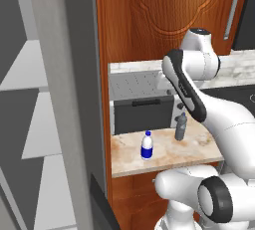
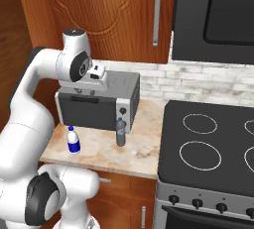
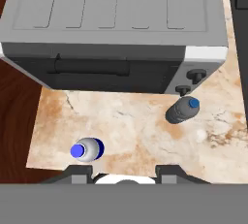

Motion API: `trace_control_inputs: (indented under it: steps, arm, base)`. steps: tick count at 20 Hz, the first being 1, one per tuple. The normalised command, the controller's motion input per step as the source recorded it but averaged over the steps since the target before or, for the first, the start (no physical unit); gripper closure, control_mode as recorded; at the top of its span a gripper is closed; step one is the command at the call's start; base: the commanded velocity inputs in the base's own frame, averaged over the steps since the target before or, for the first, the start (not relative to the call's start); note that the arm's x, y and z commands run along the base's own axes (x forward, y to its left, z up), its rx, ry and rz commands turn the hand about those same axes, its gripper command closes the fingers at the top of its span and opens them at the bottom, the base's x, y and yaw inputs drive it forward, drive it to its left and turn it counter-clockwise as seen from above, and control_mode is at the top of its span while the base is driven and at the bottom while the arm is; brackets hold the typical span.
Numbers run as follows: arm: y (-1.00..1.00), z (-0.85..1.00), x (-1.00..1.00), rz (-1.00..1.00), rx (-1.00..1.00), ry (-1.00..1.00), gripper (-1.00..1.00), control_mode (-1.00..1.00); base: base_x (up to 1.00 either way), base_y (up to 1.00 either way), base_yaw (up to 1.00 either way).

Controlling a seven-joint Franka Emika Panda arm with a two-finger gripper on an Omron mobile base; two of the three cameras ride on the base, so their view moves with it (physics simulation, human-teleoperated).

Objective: Take the bottled waters from the counter and place them in the freezer to freeze. Close the freezer door after placing the bottles.

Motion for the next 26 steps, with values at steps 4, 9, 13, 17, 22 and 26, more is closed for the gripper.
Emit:
trace_control_inputs:
  steps: [4, 9, 13, 17, 22, 26]
  arm:
    - [-0.31, 0.0, 0.04, 0.01, 0.09, 0.01, -1.0, -1.0]
    - [-0.5, -0.13, 0.0, 0.06, 0.17, 0.0, -1.0, -1.0]
    - [-0.41, -0.13, 0.0, 0.09, 0.14, 0.0, -1.0, -1.0]
    - [-0.37, -0.18, 0.0, 0.11, 0.1, 0.0, -1.0, -1.0]
    - [-0.34, -0.15, -0.01, 0.15, 0.07, -0.01, -1.0, -1.0]
    - [-0.27, -0.12, -0.05, 0.16, 0.02, -0.14, -1.0, -1.0]
  base:
    - [0.0, 0.0, 0.0]
    - [0.0, 0.0, 0.0]
    - [0.0, 0.0, 0.0]
    - [0.0, 0.0, 0.0]
    - [0.0, 0.0, 0.0]
    - [0.0, 0.0, 0.0]
